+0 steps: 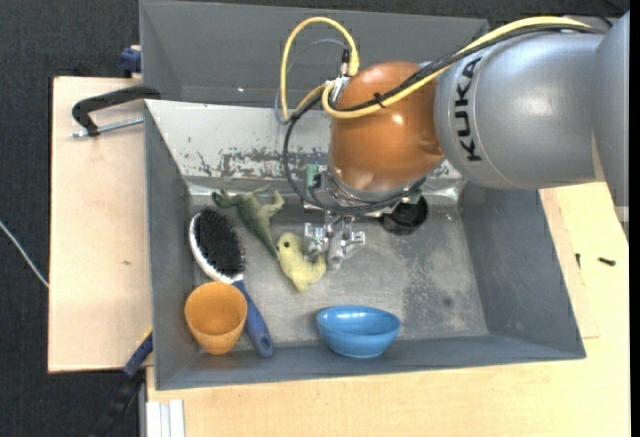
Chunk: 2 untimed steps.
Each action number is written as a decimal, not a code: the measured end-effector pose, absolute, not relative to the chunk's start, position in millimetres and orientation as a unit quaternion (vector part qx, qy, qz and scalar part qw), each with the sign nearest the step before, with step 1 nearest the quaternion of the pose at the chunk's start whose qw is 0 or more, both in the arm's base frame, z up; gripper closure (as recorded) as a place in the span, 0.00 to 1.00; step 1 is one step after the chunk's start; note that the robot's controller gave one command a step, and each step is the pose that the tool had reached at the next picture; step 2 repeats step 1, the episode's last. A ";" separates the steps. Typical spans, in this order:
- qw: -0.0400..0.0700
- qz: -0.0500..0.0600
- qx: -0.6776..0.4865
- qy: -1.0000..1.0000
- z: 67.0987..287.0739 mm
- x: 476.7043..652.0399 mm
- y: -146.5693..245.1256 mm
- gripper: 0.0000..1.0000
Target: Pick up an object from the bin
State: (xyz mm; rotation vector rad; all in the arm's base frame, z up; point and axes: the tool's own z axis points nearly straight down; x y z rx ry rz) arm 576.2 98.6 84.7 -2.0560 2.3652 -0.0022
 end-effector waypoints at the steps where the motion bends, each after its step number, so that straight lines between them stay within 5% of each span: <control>1: 0.007 -0.003 -0.662 0.749 233.0 581.0 101.3 1.00; 2: 0.007 -0.003 -0.662 0.749 233.0 581.0 101.3 1.00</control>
Offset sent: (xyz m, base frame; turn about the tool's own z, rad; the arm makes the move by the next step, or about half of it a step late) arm 0.0021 0.0008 0.1420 -0.0200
